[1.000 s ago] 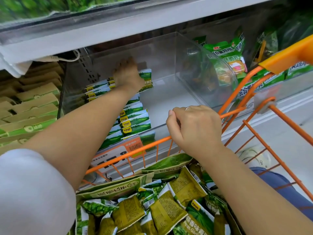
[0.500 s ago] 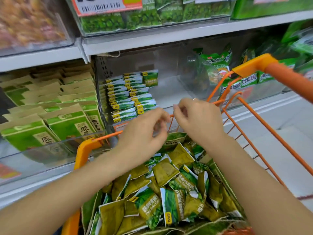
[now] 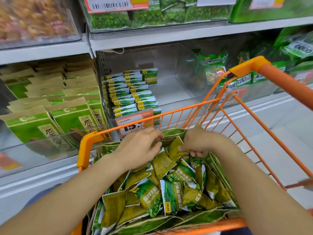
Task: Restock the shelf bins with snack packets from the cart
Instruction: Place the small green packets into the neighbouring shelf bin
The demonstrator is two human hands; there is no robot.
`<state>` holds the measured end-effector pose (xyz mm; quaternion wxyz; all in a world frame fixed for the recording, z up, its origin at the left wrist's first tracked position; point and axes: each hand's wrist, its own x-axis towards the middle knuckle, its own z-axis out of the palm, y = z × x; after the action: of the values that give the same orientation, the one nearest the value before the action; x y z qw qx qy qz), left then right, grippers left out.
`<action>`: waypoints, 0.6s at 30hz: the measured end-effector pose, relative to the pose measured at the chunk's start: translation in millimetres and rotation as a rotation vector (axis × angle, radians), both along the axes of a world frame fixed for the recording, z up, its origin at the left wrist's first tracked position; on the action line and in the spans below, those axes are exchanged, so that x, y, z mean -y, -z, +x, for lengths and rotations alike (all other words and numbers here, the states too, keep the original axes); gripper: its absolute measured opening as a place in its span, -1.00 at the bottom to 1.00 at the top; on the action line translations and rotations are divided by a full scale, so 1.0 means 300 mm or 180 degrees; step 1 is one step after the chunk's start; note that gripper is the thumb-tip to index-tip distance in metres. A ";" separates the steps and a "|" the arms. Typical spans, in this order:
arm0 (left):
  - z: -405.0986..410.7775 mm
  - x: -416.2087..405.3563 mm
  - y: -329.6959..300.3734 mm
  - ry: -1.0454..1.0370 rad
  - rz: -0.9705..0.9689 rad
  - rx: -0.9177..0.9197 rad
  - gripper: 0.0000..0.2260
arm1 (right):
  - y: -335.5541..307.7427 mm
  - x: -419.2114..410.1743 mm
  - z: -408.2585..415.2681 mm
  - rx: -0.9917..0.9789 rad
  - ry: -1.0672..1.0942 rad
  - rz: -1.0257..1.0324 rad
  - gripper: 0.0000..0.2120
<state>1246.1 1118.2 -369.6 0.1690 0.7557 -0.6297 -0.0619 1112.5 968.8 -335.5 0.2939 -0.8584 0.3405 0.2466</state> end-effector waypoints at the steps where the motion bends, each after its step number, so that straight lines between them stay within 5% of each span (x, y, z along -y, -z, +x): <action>1: -0.005 0.002 -0.005 -0.0048 0.0029 -0.0157 -0.68 | -0.019 0.007 0.003 0.0358 0.0141 0.0225 -0.65; 4: -0.031 0.002 -0.023 -0.0136 0.0020 -0.1066 -0.51 | -0.081 0.002 0.008 0.1419 0.0627 0.1192 -0.74; 8: -0.045 0.007 -0.028 -0.0467 -0.0263 -0.1644 -0.69 | -0.108 -0.035 0.008 0.1971 0.0587 0.1858 -0.72; 12: -0.044 0.014 -0.064 -0.0721 -0.0593 -0.3407 -0.93 | -0.118 -0.027 0.024 0.3159 0.1151 0.1287 -0.75; 15: -0.029 0.015 -0.092 -0.0683 -0.0704 -0.3726 -0.93 | -0.111 0.004 0.022 0.3365 0.1532 0.0649 -0.74; 18: -0.014 0.019 -0.103 -0.0571 -0.0783 -0.3759 -0.84 | -0.098 -0.009 0.024 0.2901 0.1288 0.0951 -0.74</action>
<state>1242.0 1112.4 -338.7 0.5802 0.6188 -0.3659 -0.3828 1119.6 971.5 -306.2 0.5735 -0.7443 0.2982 -0.1680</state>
